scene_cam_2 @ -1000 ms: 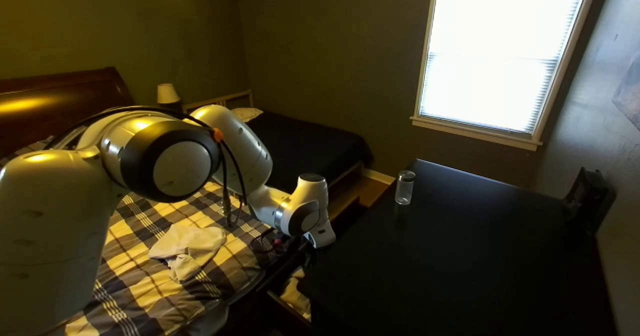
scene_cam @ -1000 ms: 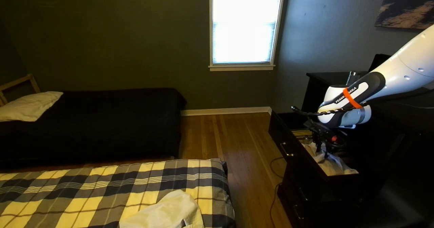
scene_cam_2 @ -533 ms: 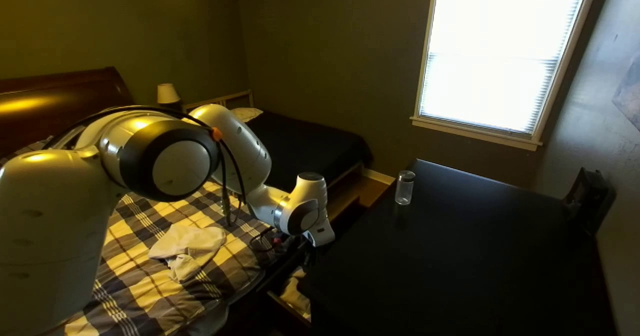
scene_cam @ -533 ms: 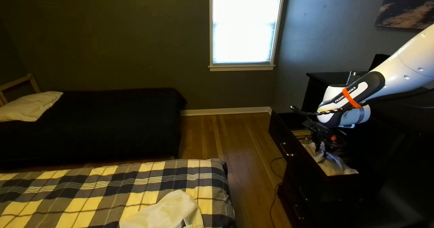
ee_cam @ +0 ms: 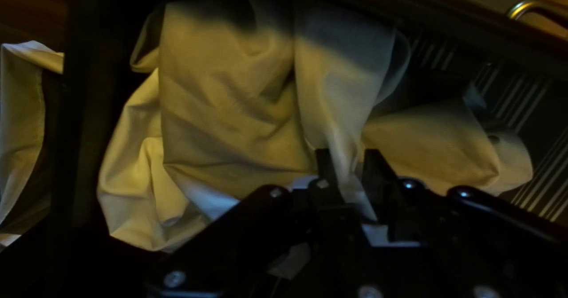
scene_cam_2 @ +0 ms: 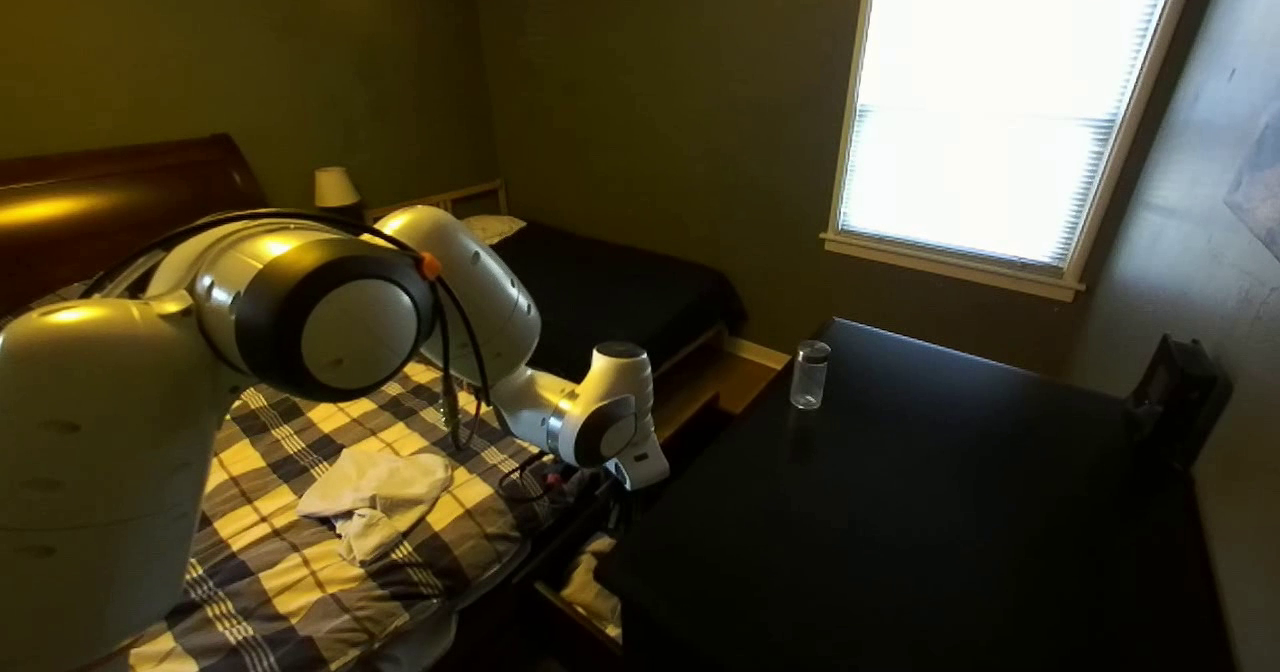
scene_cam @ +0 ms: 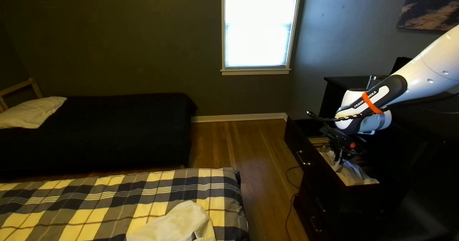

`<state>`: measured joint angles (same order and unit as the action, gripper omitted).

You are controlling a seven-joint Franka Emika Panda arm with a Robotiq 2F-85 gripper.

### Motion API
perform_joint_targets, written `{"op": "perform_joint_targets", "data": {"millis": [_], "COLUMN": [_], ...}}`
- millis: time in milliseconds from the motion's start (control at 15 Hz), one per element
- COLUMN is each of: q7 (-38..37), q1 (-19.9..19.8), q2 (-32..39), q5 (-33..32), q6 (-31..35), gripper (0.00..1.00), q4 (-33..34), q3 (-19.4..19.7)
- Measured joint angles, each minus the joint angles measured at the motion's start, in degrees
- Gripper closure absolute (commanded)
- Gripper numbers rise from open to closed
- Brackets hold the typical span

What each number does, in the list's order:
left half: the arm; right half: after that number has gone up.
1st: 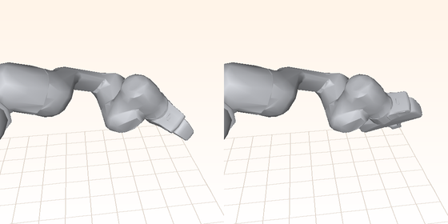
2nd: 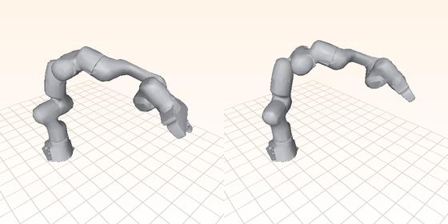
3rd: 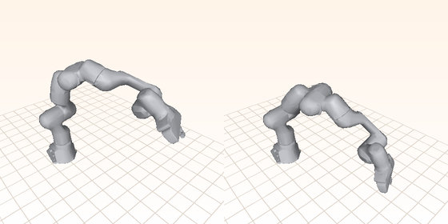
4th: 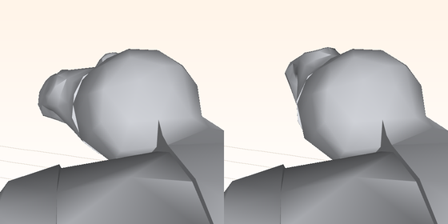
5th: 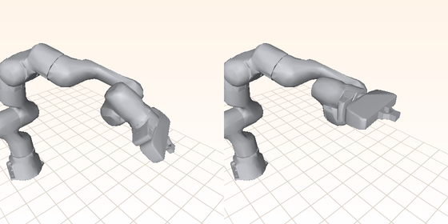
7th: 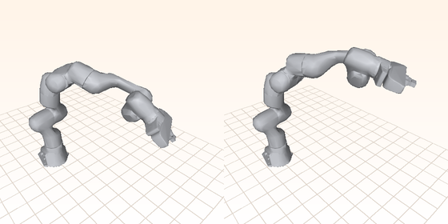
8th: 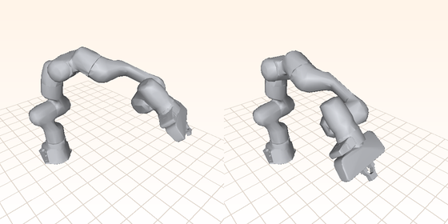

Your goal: Remove the shirt from the drawer

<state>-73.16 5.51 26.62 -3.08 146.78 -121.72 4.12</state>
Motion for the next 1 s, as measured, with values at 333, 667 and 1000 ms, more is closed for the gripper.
{"op": "perform_joint_targets", "data": {"millis": [333, 667, 1000], "q7": [0.02, -0.01, -0.98], "q1": [0.68, 1.6, 2.48], "q2": [-0.75, -2.77, -7.05], "q5": [-0.01, -0.07, -0.84], "q6": [0.0, 0.0, -2.47], "gripper": [1.0, 1.0, 1.0], "q4": [-0.41, -1.67, -2.78], "q3": [0.31, 1.14, 2.05]}}
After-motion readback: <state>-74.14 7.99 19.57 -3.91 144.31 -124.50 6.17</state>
